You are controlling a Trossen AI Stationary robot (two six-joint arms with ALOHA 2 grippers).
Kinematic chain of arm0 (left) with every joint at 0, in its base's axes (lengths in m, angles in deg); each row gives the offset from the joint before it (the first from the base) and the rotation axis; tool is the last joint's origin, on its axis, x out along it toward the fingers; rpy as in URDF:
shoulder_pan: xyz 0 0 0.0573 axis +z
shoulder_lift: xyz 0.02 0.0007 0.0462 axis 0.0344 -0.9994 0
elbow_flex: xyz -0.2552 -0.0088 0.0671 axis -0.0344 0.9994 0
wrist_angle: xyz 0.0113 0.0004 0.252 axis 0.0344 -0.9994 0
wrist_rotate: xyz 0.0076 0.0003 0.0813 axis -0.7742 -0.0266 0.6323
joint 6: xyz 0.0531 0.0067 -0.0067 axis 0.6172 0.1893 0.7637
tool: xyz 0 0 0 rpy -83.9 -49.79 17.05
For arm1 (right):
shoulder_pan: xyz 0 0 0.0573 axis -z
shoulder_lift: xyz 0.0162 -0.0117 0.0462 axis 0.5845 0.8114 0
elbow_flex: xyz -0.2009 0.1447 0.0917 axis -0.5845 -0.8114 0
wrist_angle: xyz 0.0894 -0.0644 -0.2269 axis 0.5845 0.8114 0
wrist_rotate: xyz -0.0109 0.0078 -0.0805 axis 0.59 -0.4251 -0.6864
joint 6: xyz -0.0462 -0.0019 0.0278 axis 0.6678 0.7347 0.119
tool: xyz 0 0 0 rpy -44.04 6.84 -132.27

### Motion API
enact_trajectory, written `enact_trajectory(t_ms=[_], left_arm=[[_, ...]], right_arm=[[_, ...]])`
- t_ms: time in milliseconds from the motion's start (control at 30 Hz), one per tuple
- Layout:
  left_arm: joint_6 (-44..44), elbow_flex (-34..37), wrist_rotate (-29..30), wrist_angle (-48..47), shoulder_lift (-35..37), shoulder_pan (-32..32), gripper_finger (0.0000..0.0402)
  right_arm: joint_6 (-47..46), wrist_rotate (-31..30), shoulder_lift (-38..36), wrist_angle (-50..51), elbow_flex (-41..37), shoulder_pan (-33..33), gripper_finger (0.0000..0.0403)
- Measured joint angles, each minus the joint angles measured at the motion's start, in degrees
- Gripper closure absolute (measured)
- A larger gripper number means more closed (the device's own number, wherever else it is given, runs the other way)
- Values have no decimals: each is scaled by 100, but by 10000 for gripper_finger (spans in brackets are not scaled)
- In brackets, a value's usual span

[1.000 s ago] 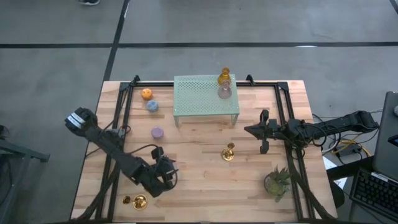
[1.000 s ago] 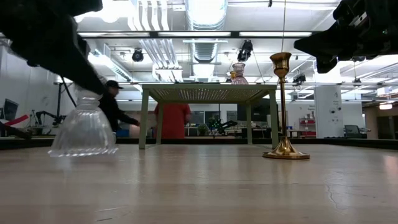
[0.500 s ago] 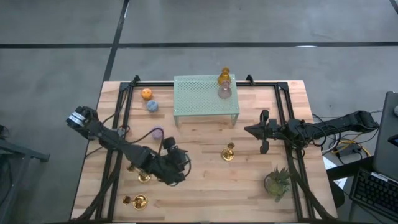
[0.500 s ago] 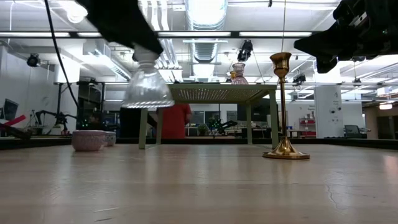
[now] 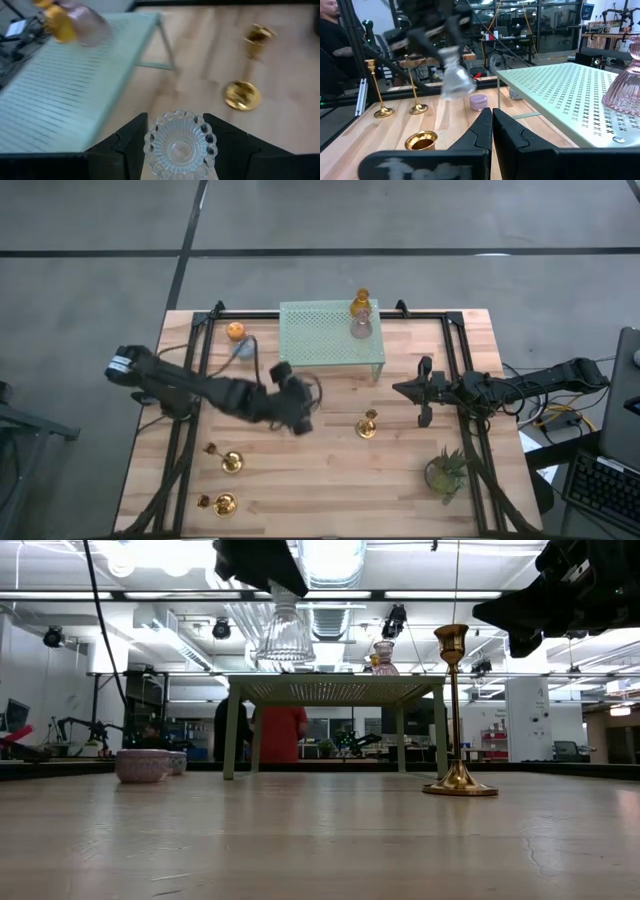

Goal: Pick & Place candle stick holders
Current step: Put the transparent candle holder on the shelf

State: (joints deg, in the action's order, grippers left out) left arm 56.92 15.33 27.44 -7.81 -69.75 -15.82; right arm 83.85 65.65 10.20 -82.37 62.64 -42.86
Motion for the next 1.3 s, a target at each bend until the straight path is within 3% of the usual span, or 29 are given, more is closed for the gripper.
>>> enact_trajectory(t_ms=[300, 633, 1300], left_arm=[[409, -513, -850, -32, 196, 1556, 213], [324, -554, -1648, 14, 137, 3009, 213], [541, -545, -2166, 720, -392, 3122, 213]], right_arm=[[0, 1, 2, 6, 0, -2, 394], [-1, 0, 1, 8, 0, -2, 394], [-9, -3, 2, 8, 0, -2, 394]])
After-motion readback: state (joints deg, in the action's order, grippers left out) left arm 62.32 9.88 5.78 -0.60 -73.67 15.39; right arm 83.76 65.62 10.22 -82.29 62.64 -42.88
